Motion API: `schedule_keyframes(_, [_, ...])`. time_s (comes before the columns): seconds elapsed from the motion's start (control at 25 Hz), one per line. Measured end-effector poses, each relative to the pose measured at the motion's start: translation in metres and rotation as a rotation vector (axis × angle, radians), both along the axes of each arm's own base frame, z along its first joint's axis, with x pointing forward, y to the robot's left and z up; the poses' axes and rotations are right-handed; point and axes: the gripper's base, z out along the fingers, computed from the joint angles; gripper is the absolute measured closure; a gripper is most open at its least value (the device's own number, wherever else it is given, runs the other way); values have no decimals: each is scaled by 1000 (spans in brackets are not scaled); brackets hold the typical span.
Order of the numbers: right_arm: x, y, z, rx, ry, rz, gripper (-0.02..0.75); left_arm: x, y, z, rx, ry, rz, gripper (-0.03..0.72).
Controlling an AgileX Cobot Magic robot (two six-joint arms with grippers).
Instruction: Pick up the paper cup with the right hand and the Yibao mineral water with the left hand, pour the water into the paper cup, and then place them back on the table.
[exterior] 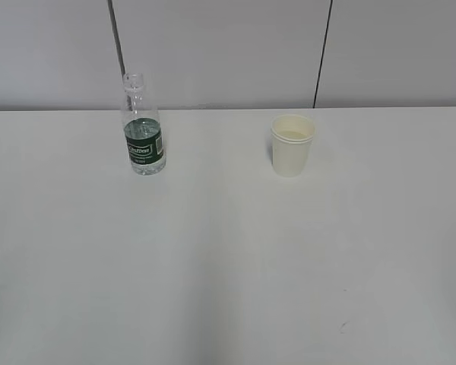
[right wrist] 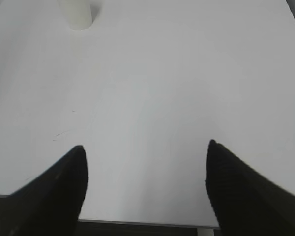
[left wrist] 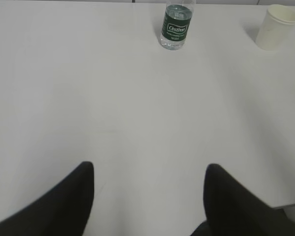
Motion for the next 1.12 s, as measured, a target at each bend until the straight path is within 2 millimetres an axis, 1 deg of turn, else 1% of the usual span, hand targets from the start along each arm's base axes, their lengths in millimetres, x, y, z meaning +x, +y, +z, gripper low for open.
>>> schedule_keyframes(0.28, [0, 0, 0, -1, 0, 1, 153, 0, 0, 0, -4, 0, -4, 251])
schedule_keyframes(0.52, [0, 0, 0, -1, -2, 1, 153, 0, -1, 0, -4, 0, 13, 267])
schedule_keyframes(0.68, [-1, 1, 0, -2, -3, -54, 153, 0, -1, 0, -4, 0, 81, 284])
schedule_keyframes(0.8, [-1, 1, 0, -2, -4, -101, 153, 0, -2, 0, -4, -1, 96, 296])
schedule_keyframes(1.12, [-1, 1, 0, -5, -5, -107, 153, 0, -2, 0, -4, -1, 97, 329])
